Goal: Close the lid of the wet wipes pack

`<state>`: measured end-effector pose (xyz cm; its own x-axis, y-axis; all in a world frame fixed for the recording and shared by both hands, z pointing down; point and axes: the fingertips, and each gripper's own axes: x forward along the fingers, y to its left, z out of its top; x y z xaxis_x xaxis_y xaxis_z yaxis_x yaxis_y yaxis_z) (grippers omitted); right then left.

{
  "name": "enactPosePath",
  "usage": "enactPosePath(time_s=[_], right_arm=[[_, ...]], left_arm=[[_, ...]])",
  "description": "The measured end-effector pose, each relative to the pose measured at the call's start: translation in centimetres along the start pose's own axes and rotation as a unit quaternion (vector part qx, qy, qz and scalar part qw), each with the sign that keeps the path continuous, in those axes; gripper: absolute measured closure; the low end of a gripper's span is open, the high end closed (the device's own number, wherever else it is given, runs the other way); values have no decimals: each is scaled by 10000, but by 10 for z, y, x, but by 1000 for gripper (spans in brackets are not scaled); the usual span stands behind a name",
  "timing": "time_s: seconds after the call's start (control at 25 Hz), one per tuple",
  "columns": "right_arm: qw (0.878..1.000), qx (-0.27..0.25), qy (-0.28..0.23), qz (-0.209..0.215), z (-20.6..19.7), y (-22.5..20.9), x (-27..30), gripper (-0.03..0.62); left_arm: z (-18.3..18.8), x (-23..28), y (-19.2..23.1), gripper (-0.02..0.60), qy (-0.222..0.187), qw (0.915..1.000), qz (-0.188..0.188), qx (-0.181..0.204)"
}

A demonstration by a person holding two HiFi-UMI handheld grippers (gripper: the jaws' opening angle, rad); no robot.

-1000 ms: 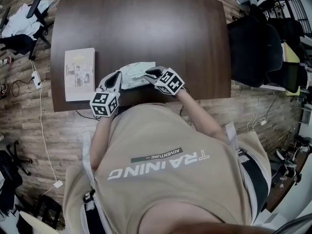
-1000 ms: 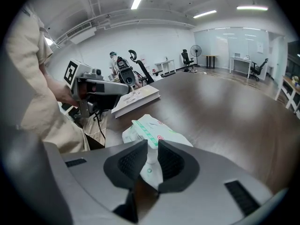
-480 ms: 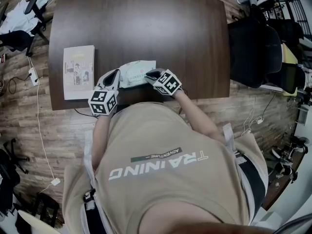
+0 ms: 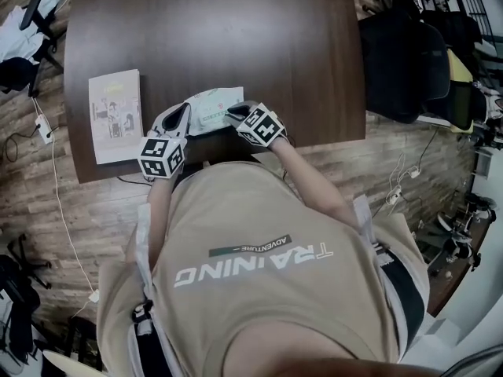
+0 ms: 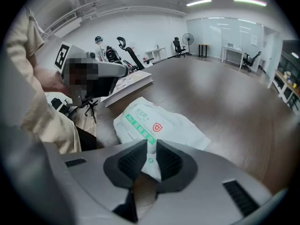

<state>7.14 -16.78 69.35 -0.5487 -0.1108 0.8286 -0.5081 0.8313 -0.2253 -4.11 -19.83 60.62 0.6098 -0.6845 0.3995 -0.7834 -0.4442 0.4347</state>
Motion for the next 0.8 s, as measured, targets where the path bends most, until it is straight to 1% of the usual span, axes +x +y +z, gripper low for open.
enactPosePath(time_s=[0.12,0.2,0.36,0.56,0.8], right_arm=[[9997,75,-94,-194,-3,1,-7,549],[9994,214,-169,-221,-3,2,-13,574],[9987,183,-397,-247,12,1,-21,579],[9981,103,-595,-126,30,4,-26,579],[9987,-26,-493,134,38,11,-14,580]], left_arm=[[10,1,-8,577,-59,9999,-32,139],[20,-2,-13,577,-161,9996,-24,211],[33,-10,-10,577,-281,9992,43,265],[39,-15,-7,577,-330,9988,170,334],[39,-19,1,577,-362,9987,235,264]])
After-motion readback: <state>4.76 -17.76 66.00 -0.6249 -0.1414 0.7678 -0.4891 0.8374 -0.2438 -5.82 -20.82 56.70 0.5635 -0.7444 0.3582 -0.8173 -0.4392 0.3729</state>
